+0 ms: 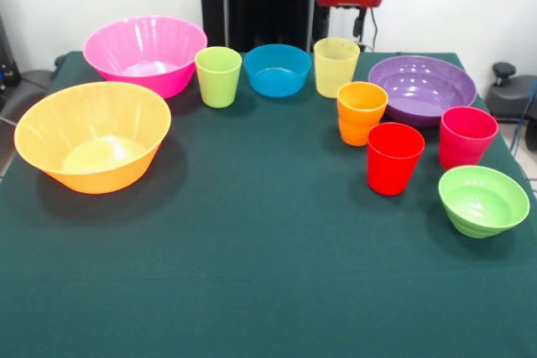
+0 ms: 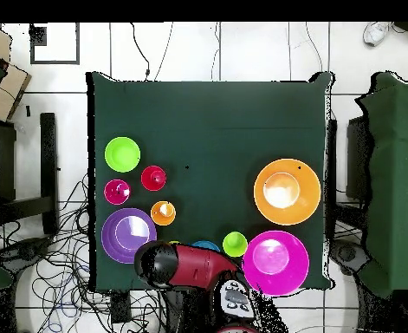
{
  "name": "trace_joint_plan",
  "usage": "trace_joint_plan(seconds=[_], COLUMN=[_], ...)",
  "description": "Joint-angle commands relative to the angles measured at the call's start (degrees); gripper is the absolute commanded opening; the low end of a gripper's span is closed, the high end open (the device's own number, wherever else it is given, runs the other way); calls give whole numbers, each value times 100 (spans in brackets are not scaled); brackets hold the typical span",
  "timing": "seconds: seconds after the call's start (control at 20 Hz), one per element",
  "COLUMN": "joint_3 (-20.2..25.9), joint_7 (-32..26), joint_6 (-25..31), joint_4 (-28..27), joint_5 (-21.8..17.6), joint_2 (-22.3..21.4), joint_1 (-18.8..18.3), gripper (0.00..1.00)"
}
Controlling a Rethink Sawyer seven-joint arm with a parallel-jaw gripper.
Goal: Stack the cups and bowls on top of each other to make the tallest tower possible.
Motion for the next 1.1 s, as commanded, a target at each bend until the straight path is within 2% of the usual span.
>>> trace_joint_plan(seconds=[0.05,1.1], joint_3=[265,247], joint_7=[520,599], joint_6=[208,436], joint_4=[-803,-1309], joint_5=[-129,-78], joint_2=[469,716], joint_1=[-2,122], gripper=[100,100])
